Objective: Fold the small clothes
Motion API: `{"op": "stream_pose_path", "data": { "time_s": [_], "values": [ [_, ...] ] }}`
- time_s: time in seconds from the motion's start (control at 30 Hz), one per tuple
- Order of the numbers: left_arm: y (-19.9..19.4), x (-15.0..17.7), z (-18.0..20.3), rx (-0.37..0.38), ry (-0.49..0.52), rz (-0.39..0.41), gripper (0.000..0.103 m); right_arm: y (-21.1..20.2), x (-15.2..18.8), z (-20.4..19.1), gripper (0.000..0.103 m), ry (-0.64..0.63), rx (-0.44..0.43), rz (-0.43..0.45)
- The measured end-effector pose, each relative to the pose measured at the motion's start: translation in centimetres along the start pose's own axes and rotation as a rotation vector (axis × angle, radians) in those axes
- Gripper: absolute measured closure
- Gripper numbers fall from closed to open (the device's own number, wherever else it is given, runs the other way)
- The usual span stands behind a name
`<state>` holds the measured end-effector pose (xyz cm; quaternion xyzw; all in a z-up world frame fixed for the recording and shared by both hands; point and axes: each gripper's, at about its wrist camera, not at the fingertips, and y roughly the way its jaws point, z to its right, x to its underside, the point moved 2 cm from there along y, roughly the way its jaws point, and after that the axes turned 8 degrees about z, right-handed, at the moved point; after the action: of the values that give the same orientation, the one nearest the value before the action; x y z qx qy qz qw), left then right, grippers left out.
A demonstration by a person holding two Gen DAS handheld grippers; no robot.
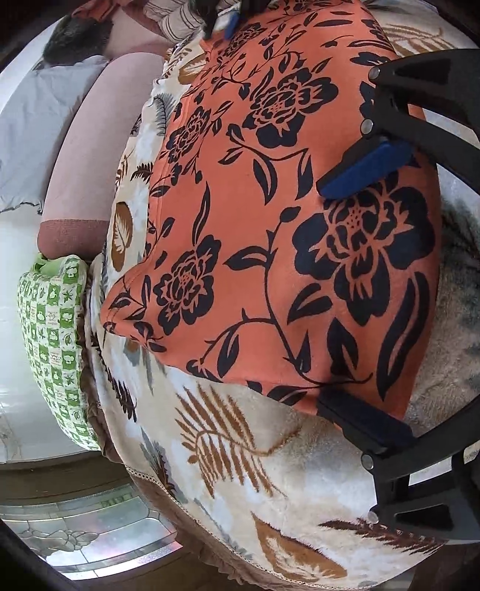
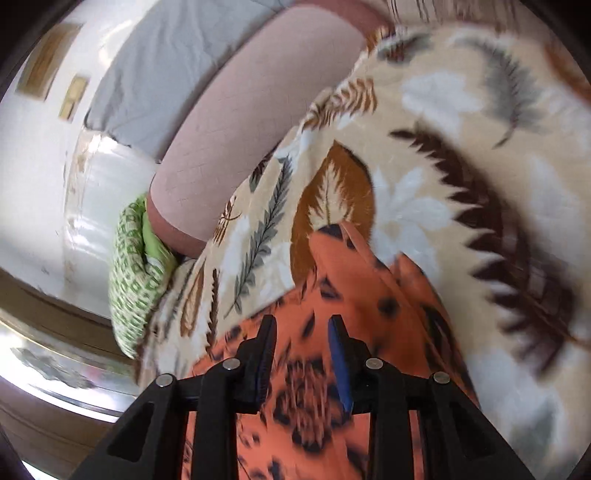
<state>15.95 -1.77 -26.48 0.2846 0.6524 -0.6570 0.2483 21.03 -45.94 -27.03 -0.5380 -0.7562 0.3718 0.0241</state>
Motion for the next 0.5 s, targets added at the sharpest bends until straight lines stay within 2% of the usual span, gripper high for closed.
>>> {"op": "stream_pose_path", "data": {
  "time_s": [0.07,0.13,0.2,0.27,0.33,0.43,0.5],
  "values": [
    [-0.1,0.1,-0.1,0.009,-0.002,-0.003,0.000,2.5,-0.4,1.7,0.072,0.034,0.054,-0.030],
    [-0.1,0.0,0.0,0.004,0.003,-0.003,0.000,2.6,-1.0,2.4,0.072,0.087,0.064,0.028],
    [-0.2,-0.1,0.2,-0.004,0.008,-0.003,0.000,2.1,-1.1,1.3,0.071,0.048,0.110,0.062],
    [-0.3,-0.1,0.2,-0.013,-0.001,-0.007,0.000,2.0,-0.4,-0.6,0.070,-0.022,0.107,0.077],
    [-0.5,0.0,0.2,-0.017,-0.002,-0.008,0.000,2.0,1.2,-4.0,0.070,-0.117,0.015,0.041],
    [-0.7,0.2,0.0,0.005,-0.002,-0.012,0.000,2.4,4.6,-9.2,0.070,-0.212,-0.178,-0.060],
    [-0.9,0.2,-0.1,0.027,0.010,-0.014,0.000,3.8,8.1,-13.1,0.070,-0.281,-0.288,-0.173]
  ]
}}
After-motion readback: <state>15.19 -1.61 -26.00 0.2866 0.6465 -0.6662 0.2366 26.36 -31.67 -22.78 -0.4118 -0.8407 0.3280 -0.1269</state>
